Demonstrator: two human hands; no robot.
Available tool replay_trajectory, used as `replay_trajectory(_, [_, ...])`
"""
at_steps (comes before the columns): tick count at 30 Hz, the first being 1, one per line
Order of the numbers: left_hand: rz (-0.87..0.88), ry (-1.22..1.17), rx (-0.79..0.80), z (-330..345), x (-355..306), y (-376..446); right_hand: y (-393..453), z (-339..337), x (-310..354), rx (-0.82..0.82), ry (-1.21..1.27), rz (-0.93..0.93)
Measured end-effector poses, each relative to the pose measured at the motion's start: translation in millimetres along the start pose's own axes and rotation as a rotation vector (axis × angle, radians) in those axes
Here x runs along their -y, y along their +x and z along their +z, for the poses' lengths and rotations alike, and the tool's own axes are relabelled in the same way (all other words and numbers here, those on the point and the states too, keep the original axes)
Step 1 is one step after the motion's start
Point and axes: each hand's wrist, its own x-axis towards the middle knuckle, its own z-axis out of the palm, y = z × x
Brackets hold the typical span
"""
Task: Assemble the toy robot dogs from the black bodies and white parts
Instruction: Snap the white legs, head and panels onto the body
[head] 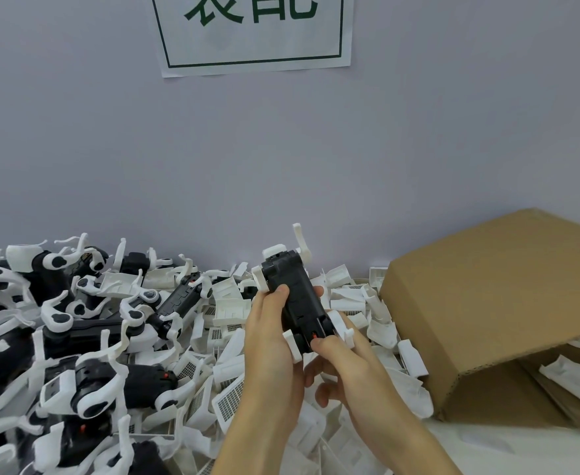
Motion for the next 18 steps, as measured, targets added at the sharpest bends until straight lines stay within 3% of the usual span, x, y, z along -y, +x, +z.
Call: replay_trajectory(18, [-0.002, 0.092, -0.009, 1.3, -1.2, -2.2, -1.0, 2.8, 5.7, -0.063, -0.082, -0.011])
